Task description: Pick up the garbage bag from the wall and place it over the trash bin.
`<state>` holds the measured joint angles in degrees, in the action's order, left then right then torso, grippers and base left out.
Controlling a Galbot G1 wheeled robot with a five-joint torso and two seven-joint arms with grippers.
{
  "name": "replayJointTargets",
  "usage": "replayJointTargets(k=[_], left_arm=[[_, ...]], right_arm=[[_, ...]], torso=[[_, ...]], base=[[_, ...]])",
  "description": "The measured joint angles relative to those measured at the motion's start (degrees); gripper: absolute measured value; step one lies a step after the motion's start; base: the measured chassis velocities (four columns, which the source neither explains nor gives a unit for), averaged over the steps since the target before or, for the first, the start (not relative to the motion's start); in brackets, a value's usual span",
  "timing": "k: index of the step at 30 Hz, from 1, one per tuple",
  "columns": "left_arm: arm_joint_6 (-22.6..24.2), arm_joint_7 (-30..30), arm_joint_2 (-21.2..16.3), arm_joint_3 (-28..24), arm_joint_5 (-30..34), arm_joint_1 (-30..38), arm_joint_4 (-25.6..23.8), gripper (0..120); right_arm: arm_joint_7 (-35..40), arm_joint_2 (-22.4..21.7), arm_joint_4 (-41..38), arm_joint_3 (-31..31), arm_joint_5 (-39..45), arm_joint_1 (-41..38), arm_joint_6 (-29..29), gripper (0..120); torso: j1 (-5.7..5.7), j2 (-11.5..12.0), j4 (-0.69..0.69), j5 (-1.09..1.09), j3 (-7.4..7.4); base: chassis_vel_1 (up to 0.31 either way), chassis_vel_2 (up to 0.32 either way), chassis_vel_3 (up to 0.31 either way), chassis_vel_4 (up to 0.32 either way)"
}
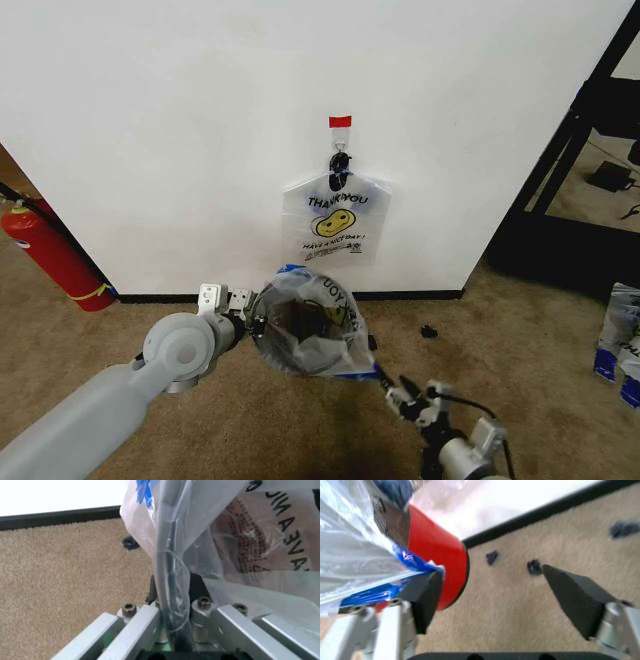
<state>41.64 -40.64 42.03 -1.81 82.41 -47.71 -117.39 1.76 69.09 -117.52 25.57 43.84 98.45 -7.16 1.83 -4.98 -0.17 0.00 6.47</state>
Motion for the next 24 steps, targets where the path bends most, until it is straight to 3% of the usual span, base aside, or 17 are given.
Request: replayJointTargets(k=[6,13,21,24], left_arm=[[-0.20,0.06,0.68,-0.37,-0.90,0.46,1.17,0],[-0.19,-0.32,0.61,-1.19,-1.28,0.91,0.63,0],[-0.17,-0.60,1.09,-2.21,-2.19,1.27,1.02,0],[-0.16,-0.81,1.19,-2.30,-2.25,1.38,1.03,0]], right_arm=[[-6.15,-0.52,1.02,-1.44,-3.35,2.37,3.65,98],[-13.20,0.59,2.81,-4.76,-7.53,1.17,5.53,100],[-20.25,-0.52,4.29,-6.51,-16.21,0.17,7.06,100],[-23.26,-1.21,3.96,-6.36,-15.68,0.55,7.95,100]], torso=[[0.00,0.00,0.00,0.00,0.00],[0.00,0.00,0.00,-0.01,0.00],[0.00,0.00,0.00,-0.01,0.00],[0.00,0.00,-0.01,0.00,0.00]], base=[[0.000,0.000,0.000,0.000],[0.000,0.000,0.000,0.000],[0.000,0.000,0.000,0.000],[0.000,0.000,0.000,0.000]])
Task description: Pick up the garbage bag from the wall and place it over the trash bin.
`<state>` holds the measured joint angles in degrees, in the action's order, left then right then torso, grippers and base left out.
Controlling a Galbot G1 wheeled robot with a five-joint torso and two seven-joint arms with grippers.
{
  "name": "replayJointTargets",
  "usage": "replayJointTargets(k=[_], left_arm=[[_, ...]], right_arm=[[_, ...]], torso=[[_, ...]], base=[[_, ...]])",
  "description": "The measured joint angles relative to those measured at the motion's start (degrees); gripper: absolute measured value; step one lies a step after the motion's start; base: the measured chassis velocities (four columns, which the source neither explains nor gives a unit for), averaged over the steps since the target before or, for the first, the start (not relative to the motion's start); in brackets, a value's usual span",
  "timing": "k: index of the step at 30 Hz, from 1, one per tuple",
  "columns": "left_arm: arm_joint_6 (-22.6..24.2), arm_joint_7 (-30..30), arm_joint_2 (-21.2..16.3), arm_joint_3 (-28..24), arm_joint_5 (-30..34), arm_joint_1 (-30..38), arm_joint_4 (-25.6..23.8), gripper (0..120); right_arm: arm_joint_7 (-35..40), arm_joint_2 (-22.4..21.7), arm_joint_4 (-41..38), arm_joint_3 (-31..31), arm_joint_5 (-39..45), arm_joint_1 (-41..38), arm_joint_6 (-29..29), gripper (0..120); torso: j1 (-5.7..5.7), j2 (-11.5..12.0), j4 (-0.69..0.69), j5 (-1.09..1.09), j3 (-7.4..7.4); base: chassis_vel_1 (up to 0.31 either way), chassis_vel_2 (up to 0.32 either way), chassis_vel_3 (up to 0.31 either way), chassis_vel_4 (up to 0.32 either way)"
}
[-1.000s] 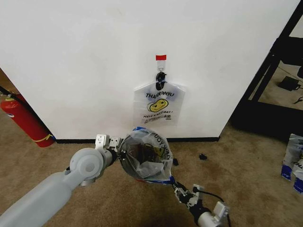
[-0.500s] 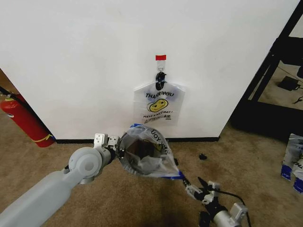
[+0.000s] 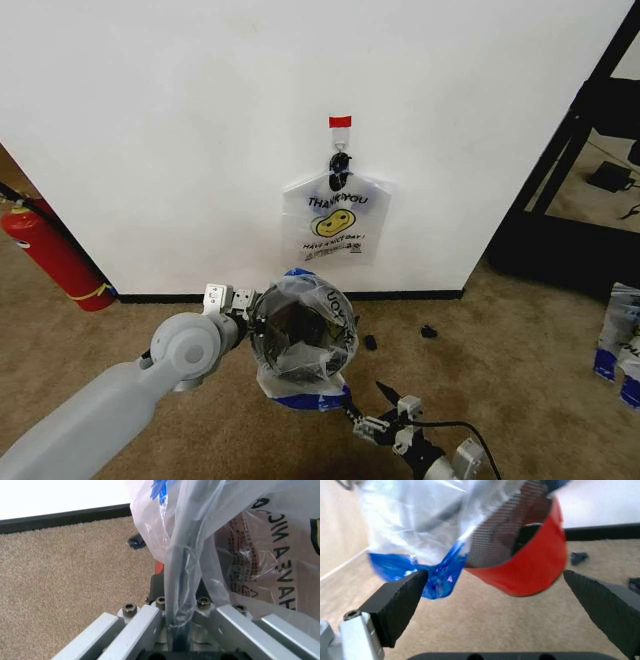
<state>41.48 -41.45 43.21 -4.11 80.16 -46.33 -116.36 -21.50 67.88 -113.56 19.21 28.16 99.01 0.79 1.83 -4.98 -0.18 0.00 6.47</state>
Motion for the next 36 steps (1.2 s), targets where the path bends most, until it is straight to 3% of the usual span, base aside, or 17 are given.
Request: replayJointTargets(k=[6,12,17,25,29,32,36], left_arm=[[0.02,0.02,-0.39,0.40,-0.14,-0.63,-0.07,0],[0.02,0.04,-0.33,0.55,-0.22,-0.57,0.01,0],[0.16,0.51,-1.11,0.93,-0.37,-1.53,-1.82,0],[-1.21,12.32,-4.87,0.30,-6.30,-4.47,-7.43,0],[-2.69,16.63,-5.70,-0.57,-8.43,-4.16,-7.93,0],[-6.02,24.00,-7.56,-1.84,-14.80,-4.11,-7.78,0],[-7.61,28.10,-8.52,-2.25,-17.67,-4.20,-7.52,0]], right_arm=[[-2.86,-0.38,-2.67,1.96,7.08,1.02,0.57,100],[-6.87,-1.12,-3.52,2.94,6.67,1.74,2.13,100],[-4.33,-0.83,-4.86,3.44,14.81,-0.22,1.01,100],[6.65,-1.69,-7.06,9.48,45.13,-8.12,-10.23,100],[7.50,-1.64,-6.67,10.04,49.14,-9.83,-11.53,100],[6.80,-1.53,-6.34,9.55,49.34,-10.39,-12.12,100],[5.69,-1.82,-5.79,8.89,49.17,-10.50,-12.60,100]], torso=[[0.00,0.00,0.00,-0.01,0.00],[0.00,0.00,0.00,-0.01,0.00],[0.00,0.00,0.00,0.01,0.00],[0.00,0.00,0.01,0.00,0.00],[0.00,0.00,0.00,0.00,0.00],[0.00,0.00,-0.01,0.00,0.00],[0.00,0.00,0.01,0.00,0.00]], base=[[0.000,0.000,0.000,0.000],[0.000,0.000,0.000,0.000],[0.000,0.000,0.000,0.000],[0.000,0.000,0.000,0.000],[0.000,0.000,0.000,0.000],[0.000,0.000,0.000,0.000],[0.000,0.000,0.000,0.000]])
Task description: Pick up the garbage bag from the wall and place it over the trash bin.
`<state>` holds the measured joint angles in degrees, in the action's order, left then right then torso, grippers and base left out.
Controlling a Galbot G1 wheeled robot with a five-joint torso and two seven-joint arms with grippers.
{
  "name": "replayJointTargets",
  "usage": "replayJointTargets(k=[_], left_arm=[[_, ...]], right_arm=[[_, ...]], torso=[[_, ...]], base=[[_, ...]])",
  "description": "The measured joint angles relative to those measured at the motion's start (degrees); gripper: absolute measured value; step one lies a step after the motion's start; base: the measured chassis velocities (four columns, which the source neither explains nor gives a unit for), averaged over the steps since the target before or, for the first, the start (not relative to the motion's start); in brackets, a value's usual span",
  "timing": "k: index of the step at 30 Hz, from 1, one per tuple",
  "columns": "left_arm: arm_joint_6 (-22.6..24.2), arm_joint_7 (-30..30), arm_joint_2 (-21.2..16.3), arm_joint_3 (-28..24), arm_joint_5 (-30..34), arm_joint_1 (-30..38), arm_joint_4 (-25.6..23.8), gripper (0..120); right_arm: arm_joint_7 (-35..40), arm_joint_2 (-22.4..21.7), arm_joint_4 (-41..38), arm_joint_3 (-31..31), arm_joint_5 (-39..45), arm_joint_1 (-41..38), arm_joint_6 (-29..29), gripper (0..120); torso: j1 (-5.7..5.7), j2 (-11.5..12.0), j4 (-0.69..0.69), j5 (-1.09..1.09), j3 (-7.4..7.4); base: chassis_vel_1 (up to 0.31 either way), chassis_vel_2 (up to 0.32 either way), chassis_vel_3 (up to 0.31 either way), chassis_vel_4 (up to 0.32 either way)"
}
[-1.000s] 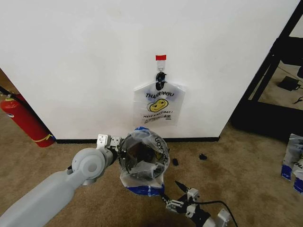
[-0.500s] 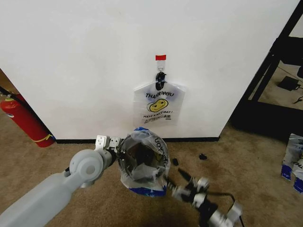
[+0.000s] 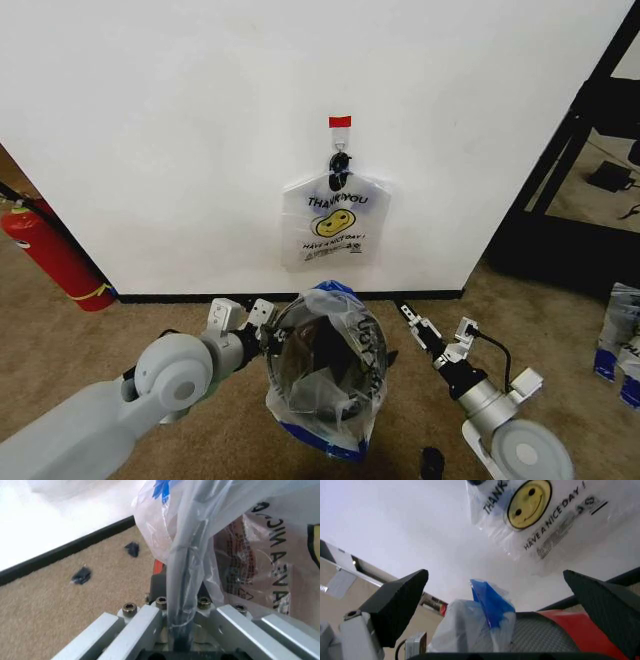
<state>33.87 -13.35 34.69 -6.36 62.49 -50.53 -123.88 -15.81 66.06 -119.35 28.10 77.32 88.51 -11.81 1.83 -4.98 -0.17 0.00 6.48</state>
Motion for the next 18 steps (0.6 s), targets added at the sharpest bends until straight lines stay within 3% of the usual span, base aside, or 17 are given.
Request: replayJointTargets(k=[3,9,18], left_arm=[[-1.94,4.26,-0.69,-0.31,-2.77,-0.01,0.15,0],[-2.68,6.49,-1.13,-1.20,-6.00,-0.07,0.14,0],[-2.90,7.04,-1.15,-1.72,-7.40,0.10,-0.23,0]], right_arm=[[-0.55,-0.46,0.18,-0.50,0.35,-0.02,-0.38,100],[-0.41,-0.99,0.35,-0.71,-0.06,0.01,-0.78,99],[-0.02,-1.64,0.27,-1.21,-1.58,0.65,-1.40,71]], torso=[[0.00,0.00,-0.01,0.00,0.00],[0.00,0.00,0.00,0.00,0.00],[0.00,0.00,-0.01,0.00,0.00]], base=[[0.000,0.000,0.000,0.000],[0.000,0.000,0.000,0.000],[0.000,0.000,0.000,0.000]])
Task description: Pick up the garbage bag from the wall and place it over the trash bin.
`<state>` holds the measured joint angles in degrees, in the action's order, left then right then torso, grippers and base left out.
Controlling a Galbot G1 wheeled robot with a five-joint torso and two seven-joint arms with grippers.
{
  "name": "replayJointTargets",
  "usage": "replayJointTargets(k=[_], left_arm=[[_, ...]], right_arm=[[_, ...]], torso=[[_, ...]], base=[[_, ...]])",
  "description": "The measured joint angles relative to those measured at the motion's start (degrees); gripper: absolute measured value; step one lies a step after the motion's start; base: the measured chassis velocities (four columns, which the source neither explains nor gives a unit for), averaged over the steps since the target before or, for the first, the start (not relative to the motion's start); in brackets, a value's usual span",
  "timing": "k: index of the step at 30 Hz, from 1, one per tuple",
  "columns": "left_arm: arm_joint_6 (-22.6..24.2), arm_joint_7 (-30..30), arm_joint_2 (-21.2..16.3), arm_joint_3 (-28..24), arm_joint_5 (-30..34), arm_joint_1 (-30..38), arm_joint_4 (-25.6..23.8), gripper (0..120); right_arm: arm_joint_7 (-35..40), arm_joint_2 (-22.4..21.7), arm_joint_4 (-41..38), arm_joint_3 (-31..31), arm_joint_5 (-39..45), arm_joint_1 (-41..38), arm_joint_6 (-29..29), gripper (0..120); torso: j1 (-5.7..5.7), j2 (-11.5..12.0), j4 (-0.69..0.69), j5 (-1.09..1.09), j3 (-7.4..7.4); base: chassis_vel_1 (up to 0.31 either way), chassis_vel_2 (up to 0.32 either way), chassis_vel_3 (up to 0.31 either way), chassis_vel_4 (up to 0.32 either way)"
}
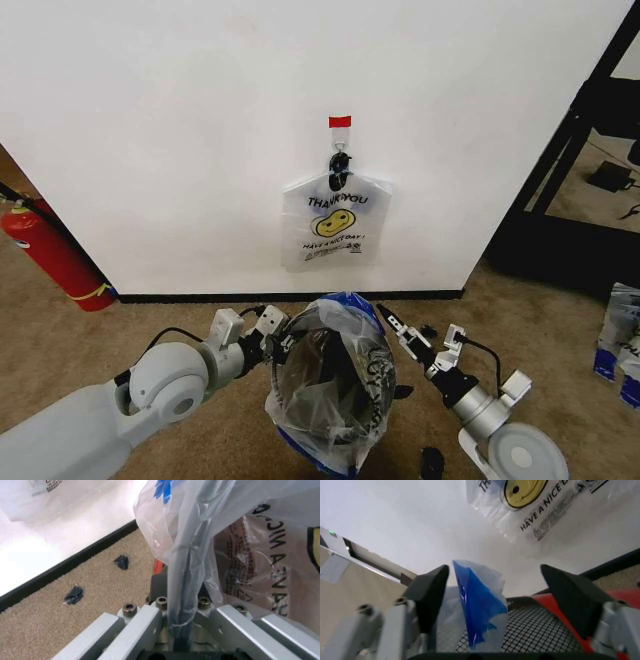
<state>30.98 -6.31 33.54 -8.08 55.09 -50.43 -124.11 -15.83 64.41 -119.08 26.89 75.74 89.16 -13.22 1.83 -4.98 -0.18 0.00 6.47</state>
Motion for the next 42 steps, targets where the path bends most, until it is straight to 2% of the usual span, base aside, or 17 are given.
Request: replayJointTargets(k=[1,3,4,6,7,9,10,14,17,20,31,42], left_arm=[[0.00,-0.04,0.00,-0.02,-0.01,0.06,-0.16,0],[0.00,-0.04,0.00,-0.02,-0.01,0.06,-0.16,0],[0.00,-0.07,-0.02,-0.03,0.00,0.08,-0.28,0],[0.00,-0.15,-0.09,-0.09,-0.02,0.12,-0.41,0],[0.00,-0.17,-0.09,-0.10,-0.03,0.12,-0.41,0],[0.04,-0.47,-0.11,-0.34,-0.28,0.24,-0.37,0],[0.04,-0.47,-0.11,-0.34,-0.28,0.24,-0.37,0],[0.18,-0.70,0.14,-0.96,-0.30,0.77,-0.45,0],[0.21,-0.78,0.27,-1.10,-0.29,0.88,-0.48,0],[0.25,-0.98,0.50,-1.27,-0.20,1.09,-0.48,0],[0.28,-1.18,0.65,-0.36,0.17,0.90,-0.37,0],[0.33,-1.50,0.46,0.03,0.53,0.26,-1.66,0]], right_arm=[[0.01,0.05,0.06,-0.21,-0.35,-0.02,-0.05,66],[0.01,0.05,0.06,-0.21,-0.35,-0.02,-0.05,66],[0.01,0.14,0.17,-0.41,-0.60,-0.05,-0.06,57],[-0.08,0.29,0.32,-0.71,-1.12,-0.05,-0.10,47],[-0.11,0.32,0.33,-0.76,-1.25,-0.04,-0.11,47],[-0.32,0.61,0.44,-1.51,-2.61,0.00,-0.23,34],[-0.32,0.61,0.44,-1.51,-2.61,0.00,-0.23,34],[-0.34,0.71,0.70,-2.00,-4.00,-0.38,-0.66,17],[-0.34,0.72,0.71,-2.02,-4.18,-0.36,-0.74,12],[-0.45,0.72,0.73,-2.00,-4.26,-0.13,-0.81,0],[-0.19,0.42,1.60,-1.00,-5.46,-0.66,-0.14,0],[1.07,-0.46,5.74,0.78,-6.60,-3.32,0.88,0]], torso=[[0.00,0.00,0.00,0.00,0.00],[0.00,0.00,0.00,0.00,0.00],[0.00,0.00,0.00,0.00,0.00],[0.00,0.00,0.00,0.00,0.00],[0.00,0.00,0.00,0.00,0.00],[0.00,0.00,0.00,0.00,0.00],[0.00,0.00,0.00,0.00,0.00],[0.00,0.00,0.00,0.00,0.00],[0.00,0.00,0.00,0.00,0.00],[0.00,0.00,0.00,0.00,0.00],[0.00,0.00,0.00,0.00,0.00],[0.00,0.00,0.01,0.00,0.00]], base=[[0.000,0.000,0.000,0.000],[0.000,0.000,0.000,0.000],[0.000,0.000,0.000,0.000],[0.000,0.000,0.000,0.000],[0.000,0.000,0.000,0.000],[0.000,0.000,0.000,0.000],[0.000,0.000,0.000,0.000],[0.000,0.000,0.000,0.000],[0.000,0.000,0.000,0.000],[0.000,0.000,0.000,0.000],[0.000,0.000,0.000,0.000],[0.000,0.000,0.000,0.000]])
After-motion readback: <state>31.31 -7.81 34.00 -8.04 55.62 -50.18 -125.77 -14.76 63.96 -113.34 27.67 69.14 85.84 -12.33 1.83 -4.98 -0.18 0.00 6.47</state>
